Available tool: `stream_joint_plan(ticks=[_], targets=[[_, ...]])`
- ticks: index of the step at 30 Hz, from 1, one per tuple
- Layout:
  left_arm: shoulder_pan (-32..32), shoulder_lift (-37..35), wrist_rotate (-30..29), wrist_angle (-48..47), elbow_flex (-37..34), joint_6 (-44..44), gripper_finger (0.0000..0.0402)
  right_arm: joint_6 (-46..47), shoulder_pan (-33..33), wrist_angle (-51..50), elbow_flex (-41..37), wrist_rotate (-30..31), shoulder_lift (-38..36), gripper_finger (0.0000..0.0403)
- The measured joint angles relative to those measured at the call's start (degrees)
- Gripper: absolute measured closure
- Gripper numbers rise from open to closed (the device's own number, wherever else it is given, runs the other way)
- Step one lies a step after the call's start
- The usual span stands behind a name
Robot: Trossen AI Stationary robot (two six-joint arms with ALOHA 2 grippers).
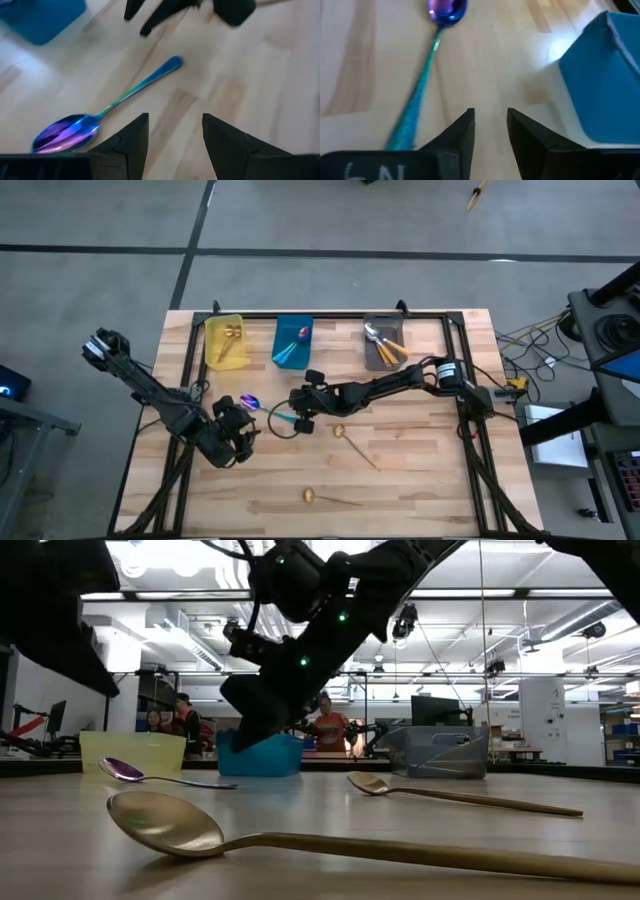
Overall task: Sort silverware by color (type)
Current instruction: Put the blue spoon into the blue bin
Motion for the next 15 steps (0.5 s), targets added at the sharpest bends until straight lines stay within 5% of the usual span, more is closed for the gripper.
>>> stream_joint_plan(ticks=[9, 15], targets=[[0.09, 5.50, 0.05, -2.84, -0.04, -2.13, 0.0238, -0.40, -0.80, 6.31, 0.00, -3.01, 3.03, 0.0382], [0.45, 11.88, -0.06, -2.89, -0.09, -5.37, 0.0256, 0.82, -0.52, 6.98, -0.02, -5.62, 4.83, 0.0393]])
